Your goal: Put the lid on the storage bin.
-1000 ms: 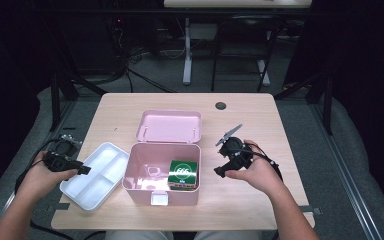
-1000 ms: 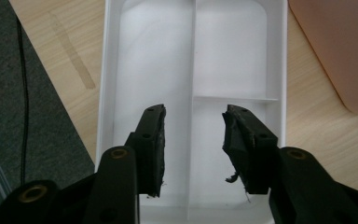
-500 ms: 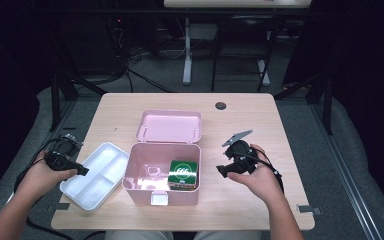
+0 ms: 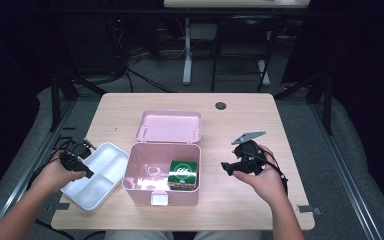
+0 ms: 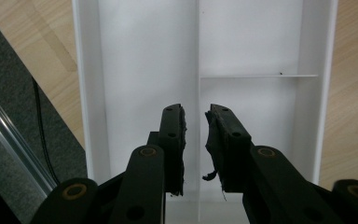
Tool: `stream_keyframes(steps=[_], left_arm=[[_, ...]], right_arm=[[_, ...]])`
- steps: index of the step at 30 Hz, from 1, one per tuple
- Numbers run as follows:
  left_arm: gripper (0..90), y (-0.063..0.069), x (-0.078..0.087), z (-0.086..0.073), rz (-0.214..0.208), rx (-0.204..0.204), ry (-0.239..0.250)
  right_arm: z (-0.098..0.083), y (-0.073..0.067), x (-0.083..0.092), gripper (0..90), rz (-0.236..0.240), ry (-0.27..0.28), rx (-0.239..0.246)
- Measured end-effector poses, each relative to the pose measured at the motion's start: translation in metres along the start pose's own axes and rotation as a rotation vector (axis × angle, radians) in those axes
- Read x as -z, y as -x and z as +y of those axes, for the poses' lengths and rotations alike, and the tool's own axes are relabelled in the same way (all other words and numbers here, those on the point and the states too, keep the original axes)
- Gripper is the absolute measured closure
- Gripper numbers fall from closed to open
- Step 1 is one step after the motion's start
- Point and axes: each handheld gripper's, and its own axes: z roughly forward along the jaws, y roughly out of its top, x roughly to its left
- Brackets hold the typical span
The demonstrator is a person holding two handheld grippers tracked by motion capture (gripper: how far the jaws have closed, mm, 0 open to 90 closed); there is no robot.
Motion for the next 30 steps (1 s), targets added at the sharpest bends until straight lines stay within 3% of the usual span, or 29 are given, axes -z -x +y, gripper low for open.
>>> stream_keyframes(steps=[18, 21, 30], left_arm=[[76.9, -0.001, -0.027, 0.014, -0.020, 0.007, -0.060], [79.0, 0.000, -0.030, 0.017, -0.019, -0.007, -0.073], [83.7, 0.000, -0.041, 0.022, -0.028, 0.010, -0.116]], right_arm=[[-0.004, 0.006, -0.003, 30.4, 0.006, 0.002, -0.023], [-0.005, 0.007, -0.004, 30.5, 0.007, 0.005, -0.026], [-0.006, 0.010, -0.005, 30.4, 0.007, 0.002, -0.036]])
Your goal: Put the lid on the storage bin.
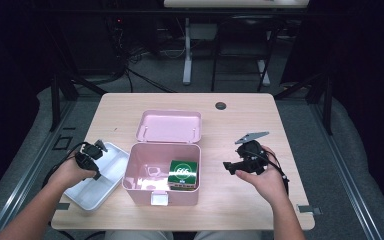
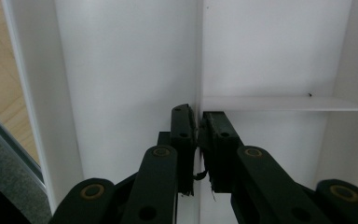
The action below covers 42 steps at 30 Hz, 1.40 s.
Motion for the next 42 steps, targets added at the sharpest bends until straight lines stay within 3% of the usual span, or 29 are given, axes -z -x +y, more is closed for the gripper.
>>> stream_keyframes(steps=[22, 42], left_arm=[[89.3, -0.004, 0.004, 0.000, -0.012, 0.005, -0.037], [89.3, -0.012, 0.064, -0.016, 0.008, -0.009, 0.040]], right_arm=[[-0.003, 0.004, -0.003, 30.5, -0.010, -0.010, -0.010], [-0.005, 0.005, -0.005, 30.5, -0.010, -0.019, -0.021]])
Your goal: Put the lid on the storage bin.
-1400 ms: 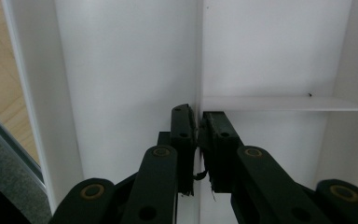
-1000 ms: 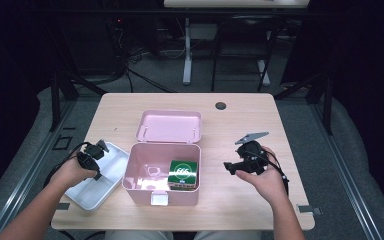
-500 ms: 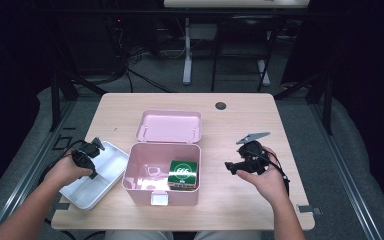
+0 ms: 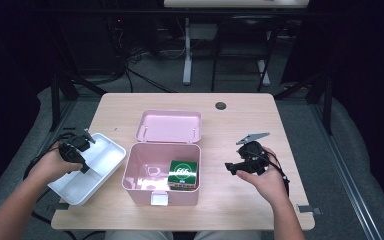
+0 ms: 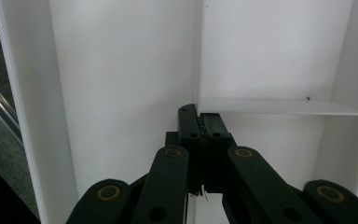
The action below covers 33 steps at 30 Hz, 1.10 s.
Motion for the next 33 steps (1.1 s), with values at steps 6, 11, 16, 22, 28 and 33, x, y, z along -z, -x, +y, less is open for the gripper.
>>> stream_keyframes(steps=[6, 11, 16, 22, 28, 33], left_arm=[[89.4, -0.003, 0.025, -0.003, 0.007, -0.017, 0.022], [89.4, -0.004, 0.043, -0.005, 0.031, -0.038, 0.028], [89.4, -0.005, 0.061, -0.006, 0.042, -0.063, 0.030], [89.4, 0.003, 0.078, -0.001, 0.067, -0.134, 0.027], [89.4, 0.017, 0.085, 0.008, 0.062, -0.245, 0.034], [89.4, 0.032, 0.089, 0.019, 0.058, -0.304, 0.034]], right_arm=[[0.000, 0.000, 0.000, 30.5, 0.000, 0.000, 0.003], [-0.001, 0.000, -0.001, 30.5, 0.001, -0.003, -0.001], [-0.001, 0.000, -0.002, 30.5, 0.004, -0.006, -0.005], [-0.001, 0.000, -0.003, 30.5, 0.003, -0.009, -0.008], [-0.002, 0.001, -0.004, 30.4, 0.004, -0.015, -0.010], [-0.002, 0.002, -0.004, 30.4, 0.003, -0.016, -0.012]])
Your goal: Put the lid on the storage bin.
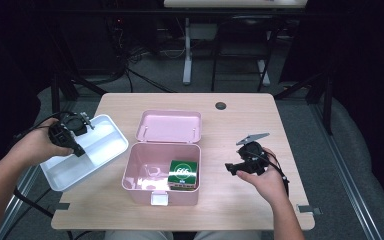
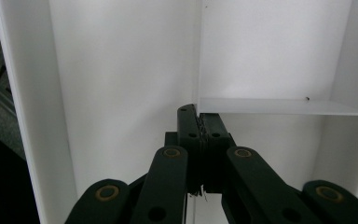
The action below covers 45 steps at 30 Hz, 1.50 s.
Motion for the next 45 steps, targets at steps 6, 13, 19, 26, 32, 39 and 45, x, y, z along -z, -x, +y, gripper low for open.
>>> stream_keyframes(steps=[6, 13, 19, 26, 32, 39, 45], left_arm=[[89.4, 0.017, 0.005, 0.024, -0.006, -0.073, -0.010], [89.5, 0.036, 0.010, 0.050, -0.006, -0.154, 0.000], [89.4, 0.050, 0.012, 0.061, -0.001, -0.223, 0.006], [89.4, 0.064, 0.015, 0.071, 0.000, -0.349, 0.024], [89.4, 0.075, 0.016, 0.083, -0.011, -0.434, 0.019], [89.4, 0.087, 0.014, 0.096, -0.015, -0.508, 0.026], [89.4, 0.098, 0.012, 0.106, -0.034, -0.552, 0.036]], right_arm=[[0.000, 0.000, -0.001, 30.4, 0.001, -0.003, -0.003], [-0.001, 0.002, -0.002, 30.4, 0.001, -0.005, -0.006], [-0.002, 0.003, -0.002, 30.4, 0.001, -0.006, -0.013], [-0.002, 0.002, -0.006, 30.5, 0.007, -0.012, -0.013], [-0.003, 0.002, -0.008, 30.4, 0.007, -0.021, -0.009], [-0.004, 0.003, -0.008, 30.4, 0.009, -0.018, -0.017], [-0.004, 0.004, -0.009, 30.4, 0.008, -0.019, -0.012]])
